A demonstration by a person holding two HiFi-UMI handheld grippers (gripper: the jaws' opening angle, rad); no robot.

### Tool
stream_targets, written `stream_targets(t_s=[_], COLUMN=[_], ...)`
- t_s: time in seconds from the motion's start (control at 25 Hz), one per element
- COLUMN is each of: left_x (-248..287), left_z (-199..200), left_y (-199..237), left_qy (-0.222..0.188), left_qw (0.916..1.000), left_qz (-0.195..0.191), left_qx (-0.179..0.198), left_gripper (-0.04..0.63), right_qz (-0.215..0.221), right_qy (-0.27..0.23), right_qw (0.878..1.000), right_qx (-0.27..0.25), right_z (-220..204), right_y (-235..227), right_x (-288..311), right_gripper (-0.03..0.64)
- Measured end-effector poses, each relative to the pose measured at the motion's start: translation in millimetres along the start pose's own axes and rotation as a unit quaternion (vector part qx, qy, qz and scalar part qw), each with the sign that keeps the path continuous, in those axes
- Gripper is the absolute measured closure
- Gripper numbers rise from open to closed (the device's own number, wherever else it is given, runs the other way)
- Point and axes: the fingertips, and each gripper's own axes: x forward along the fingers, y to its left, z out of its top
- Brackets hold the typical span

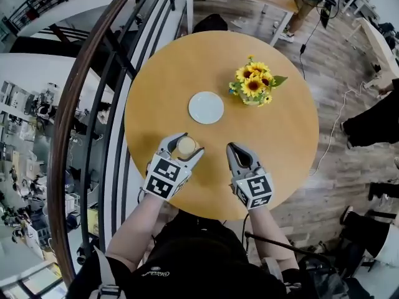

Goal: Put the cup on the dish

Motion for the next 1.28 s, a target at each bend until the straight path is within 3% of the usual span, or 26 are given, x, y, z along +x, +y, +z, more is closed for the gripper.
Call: stream_targets(t_s=[0.52, 1.28], left_x=[39.8, 84.6], left_z=[-47.4, -49.7], left_y=[10.7, 36.3], left_qy=[0.037, 0.057], left_qw=[0.9991, 0.9982], left_qz=[-0.012, -0.010], left_qx=[-0.017, -0.015], left_gripper=[0.333, 0.333], right_qz=[-0.017, -0.014], right_qy=[0.043, 0.048], right_qw=[0.999, 0.998], right_qx=[0.024, 0.032], right_z=[-59.3, -60.9], right_y=[-14.3, -34.3], right_x=[19.4, 53.6], right_gripper=[0.604, 0.604])
